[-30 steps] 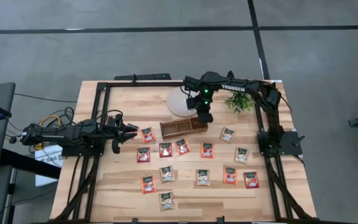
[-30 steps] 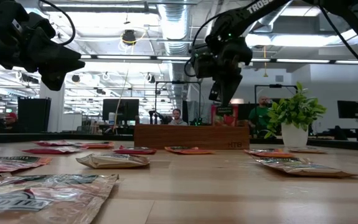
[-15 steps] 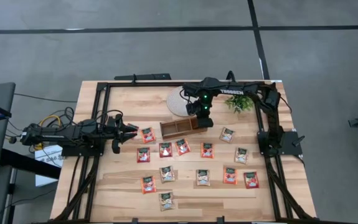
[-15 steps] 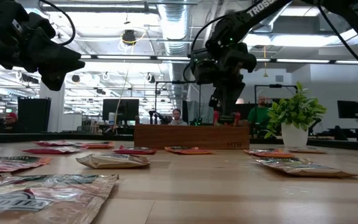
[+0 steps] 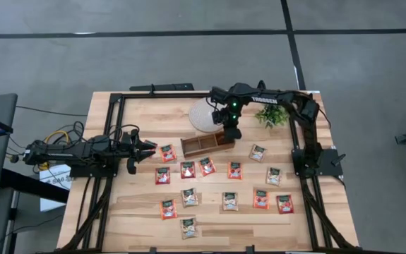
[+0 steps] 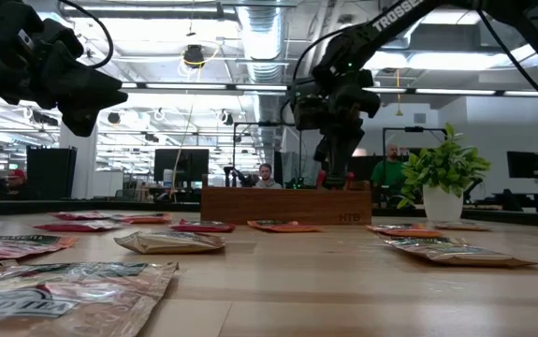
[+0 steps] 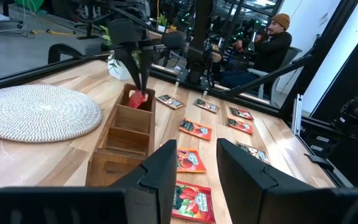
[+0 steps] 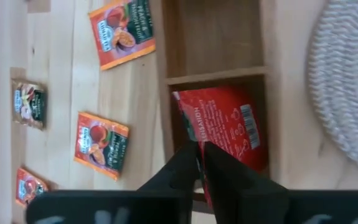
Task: Pick & Place Tea
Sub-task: Put the red tea bag into the right slot of the wooden organizer
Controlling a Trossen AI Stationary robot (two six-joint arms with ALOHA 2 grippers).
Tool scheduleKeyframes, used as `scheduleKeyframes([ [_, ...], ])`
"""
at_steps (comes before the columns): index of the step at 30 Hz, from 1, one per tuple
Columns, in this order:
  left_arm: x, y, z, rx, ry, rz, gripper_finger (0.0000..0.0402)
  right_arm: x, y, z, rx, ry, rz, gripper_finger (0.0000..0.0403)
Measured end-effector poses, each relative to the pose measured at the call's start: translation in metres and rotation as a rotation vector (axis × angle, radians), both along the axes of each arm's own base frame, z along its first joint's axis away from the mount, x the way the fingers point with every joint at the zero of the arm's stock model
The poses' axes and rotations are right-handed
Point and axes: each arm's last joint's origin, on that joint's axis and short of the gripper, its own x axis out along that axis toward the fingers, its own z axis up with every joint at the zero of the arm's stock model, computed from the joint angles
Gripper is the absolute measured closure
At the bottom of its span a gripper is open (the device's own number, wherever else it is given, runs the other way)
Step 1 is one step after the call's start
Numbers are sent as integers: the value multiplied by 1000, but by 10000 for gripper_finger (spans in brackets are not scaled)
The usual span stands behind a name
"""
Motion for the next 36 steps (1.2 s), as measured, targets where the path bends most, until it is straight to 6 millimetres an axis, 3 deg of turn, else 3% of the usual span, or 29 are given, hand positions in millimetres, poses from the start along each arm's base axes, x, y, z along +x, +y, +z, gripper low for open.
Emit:
scheduleKeyframes([
  [7,0,1,0,2,0,18,296,-5,-15,0,-15,-14,-39,341],
  [30,0,1,0,3,0,18,296,-12,-45,7,-26,-87,-147,339],
  [36,0,0,0,3,0,18,296,-13,-53,9,-46,-112,-165,316],
])
